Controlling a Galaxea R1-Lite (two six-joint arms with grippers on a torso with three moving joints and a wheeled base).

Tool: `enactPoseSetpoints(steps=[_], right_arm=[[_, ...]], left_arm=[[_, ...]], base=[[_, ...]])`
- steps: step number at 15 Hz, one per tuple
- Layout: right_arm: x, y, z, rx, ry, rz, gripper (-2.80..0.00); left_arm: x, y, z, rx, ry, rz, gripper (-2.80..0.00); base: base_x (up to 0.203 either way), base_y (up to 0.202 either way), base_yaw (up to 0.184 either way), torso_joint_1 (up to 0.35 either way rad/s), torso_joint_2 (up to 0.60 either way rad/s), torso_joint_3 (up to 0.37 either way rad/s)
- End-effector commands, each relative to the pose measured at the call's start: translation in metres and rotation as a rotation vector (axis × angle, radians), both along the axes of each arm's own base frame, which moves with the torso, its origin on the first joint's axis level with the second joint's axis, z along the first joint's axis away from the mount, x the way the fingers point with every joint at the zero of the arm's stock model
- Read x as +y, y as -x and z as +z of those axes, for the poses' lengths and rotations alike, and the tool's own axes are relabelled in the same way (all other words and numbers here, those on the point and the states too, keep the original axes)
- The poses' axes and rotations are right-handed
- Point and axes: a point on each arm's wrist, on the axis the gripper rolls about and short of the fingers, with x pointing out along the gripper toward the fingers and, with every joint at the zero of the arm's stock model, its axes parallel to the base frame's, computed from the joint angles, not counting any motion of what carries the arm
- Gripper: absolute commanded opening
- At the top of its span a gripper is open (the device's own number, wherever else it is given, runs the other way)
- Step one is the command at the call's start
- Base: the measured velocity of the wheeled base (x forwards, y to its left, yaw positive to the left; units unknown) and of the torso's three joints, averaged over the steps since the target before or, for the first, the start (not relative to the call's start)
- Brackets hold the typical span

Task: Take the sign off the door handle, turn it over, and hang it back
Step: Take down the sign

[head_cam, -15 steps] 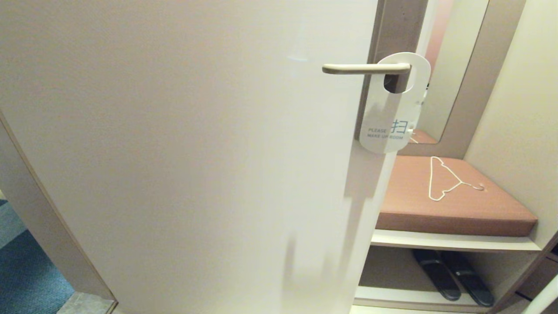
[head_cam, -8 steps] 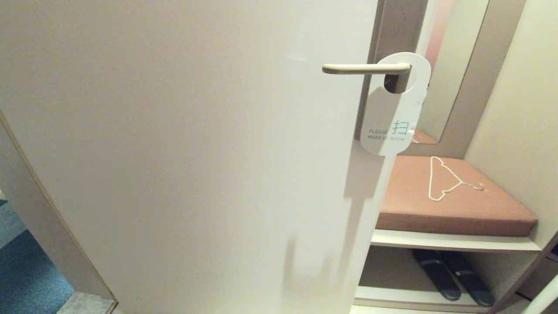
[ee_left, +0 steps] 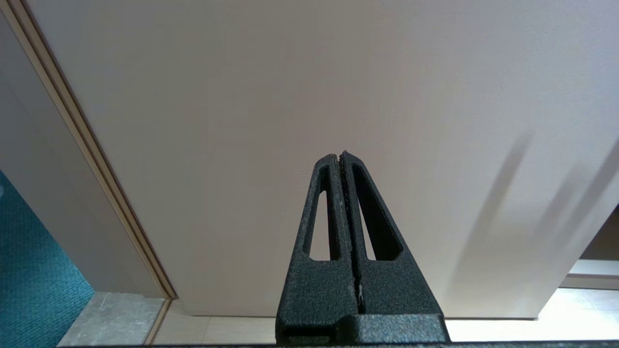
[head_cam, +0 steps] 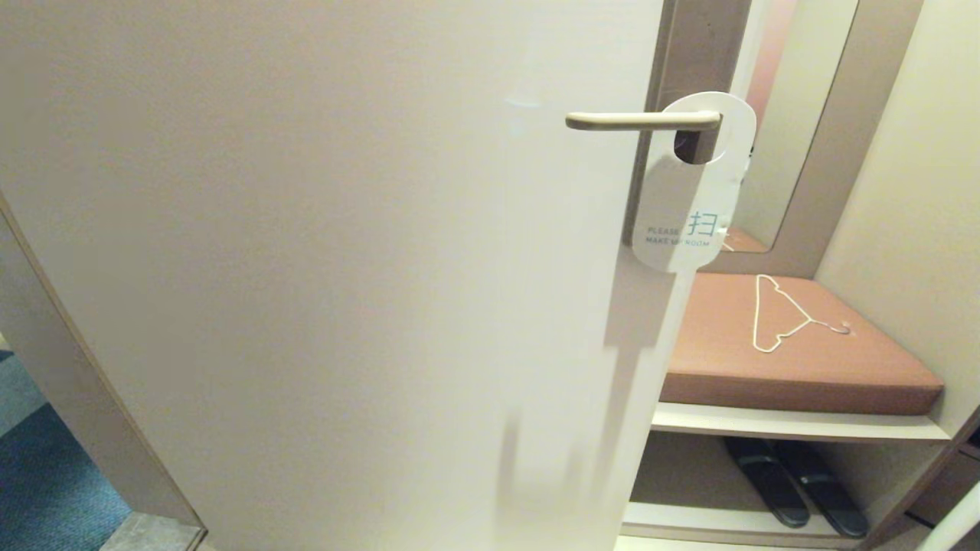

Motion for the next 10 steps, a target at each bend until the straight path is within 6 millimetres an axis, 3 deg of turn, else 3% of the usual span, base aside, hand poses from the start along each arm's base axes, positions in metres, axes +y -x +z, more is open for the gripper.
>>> enactPoseSetpoints(steps=[1,5,10], right_arm=[[0.000,-0.025,0.023,0.094,-0.007,-0.002,-2.80],[-0.001,-0.067,0.065,0.148,-0.025,-0.052,-2.80],[-0.003,-0.115,0.085,0.228,-0.016,-0.122,-2.80]], left_arm=[[0.000,0.000,0.000,0.001,0.000,0.000,-2.80],[0.000,0.000,0.000,0.001,0.000,0.000,-2.80],[0.000,0.000,0.000,0.001,0.000,0.000,-2.80]], base=[[0.000,0.000,0.000,0.000,0.00,0.000],[0.000,0.000,0.000,0.000,0.00,0.000],[0.000,0.000,0.000,0.000,0.00,0.000]])
